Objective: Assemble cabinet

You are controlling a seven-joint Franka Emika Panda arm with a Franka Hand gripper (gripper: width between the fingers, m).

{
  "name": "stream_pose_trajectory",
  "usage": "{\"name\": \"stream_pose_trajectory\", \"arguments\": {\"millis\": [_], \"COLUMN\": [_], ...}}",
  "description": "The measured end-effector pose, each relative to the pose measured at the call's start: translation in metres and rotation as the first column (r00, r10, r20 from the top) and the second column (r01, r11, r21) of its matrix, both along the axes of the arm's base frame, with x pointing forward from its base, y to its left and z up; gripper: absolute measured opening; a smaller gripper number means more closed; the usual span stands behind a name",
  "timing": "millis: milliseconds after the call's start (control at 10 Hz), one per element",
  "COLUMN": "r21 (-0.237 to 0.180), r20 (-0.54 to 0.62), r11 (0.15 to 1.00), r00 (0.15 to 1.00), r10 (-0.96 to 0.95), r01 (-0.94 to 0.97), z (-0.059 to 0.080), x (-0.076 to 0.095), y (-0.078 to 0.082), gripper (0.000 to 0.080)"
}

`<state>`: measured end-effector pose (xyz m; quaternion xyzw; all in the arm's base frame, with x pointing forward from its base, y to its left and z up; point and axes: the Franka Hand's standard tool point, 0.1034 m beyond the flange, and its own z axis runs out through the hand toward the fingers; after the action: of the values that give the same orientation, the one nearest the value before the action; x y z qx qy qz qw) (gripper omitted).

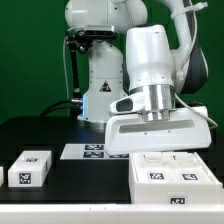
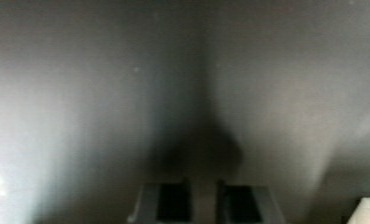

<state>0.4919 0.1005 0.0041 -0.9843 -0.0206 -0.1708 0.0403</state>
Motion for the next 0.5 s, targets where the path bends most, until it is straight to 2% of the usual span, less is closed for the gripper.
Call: {"name": "stream_pose_trajectory", "arguments": {"millis": [100,500], "r21": [0.000,0.000], "r20": [0.000,0.000], "r11": [1.000,1.000], "r00": [1.000,1.000], "r10": [0.000,0.000], "r01": [0.000,0.000], "z": [0.0000,0.0000], "x": [0.0000,0.0000], "y": [0.0000,0.0000], "gripper": [0.0016,0.0002]}}
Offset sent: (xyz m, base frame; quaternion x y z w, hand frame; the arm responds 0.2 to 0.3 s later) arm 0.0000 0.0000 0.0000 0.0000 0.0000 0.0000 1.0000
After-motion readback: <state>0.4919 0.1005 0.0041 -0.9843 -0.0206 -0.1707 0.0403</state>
